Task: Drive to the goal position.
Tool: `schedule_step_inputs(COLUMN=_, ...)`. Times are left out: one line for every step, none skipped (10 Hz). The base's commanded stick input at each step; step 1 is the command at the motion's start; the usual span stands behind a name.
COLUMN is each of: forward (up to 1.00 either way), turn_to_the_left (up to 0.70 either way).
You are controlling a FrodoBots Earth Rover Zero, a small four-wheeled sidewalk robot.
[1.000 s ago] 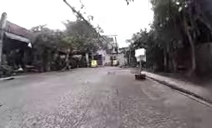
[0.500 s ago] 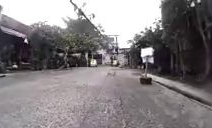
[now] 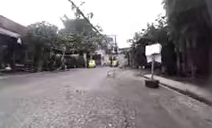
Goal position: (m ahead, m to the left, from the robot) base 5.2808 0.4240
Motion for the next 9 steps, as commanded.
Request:
schedule_step_inputs(forward=1.0, turn_to_the_left=0.0)
schedule_step_inputs(forward=1.0, turn_to_the_left=0.0)
schedule_step_inputs(forward=1.0, turn_to_the_left=0.0)
schedule_step_inputs(forward=1.0, turn_to_the_left=0.0)
schedule_step_inputs(forward=1.0, turn_to_the_left=0.0)
schedule_step_inputs(forward=1.0, turn_to_the_left=0.0)
schedule_step_inputs(forward=1.0, turn_to_the_left=0.0)
schedule_step_inputs(forward=1.0, turn_to_the_left=0.0)
schedule_step_inputs(forward=1.0, turn_to_the_left=0.0)
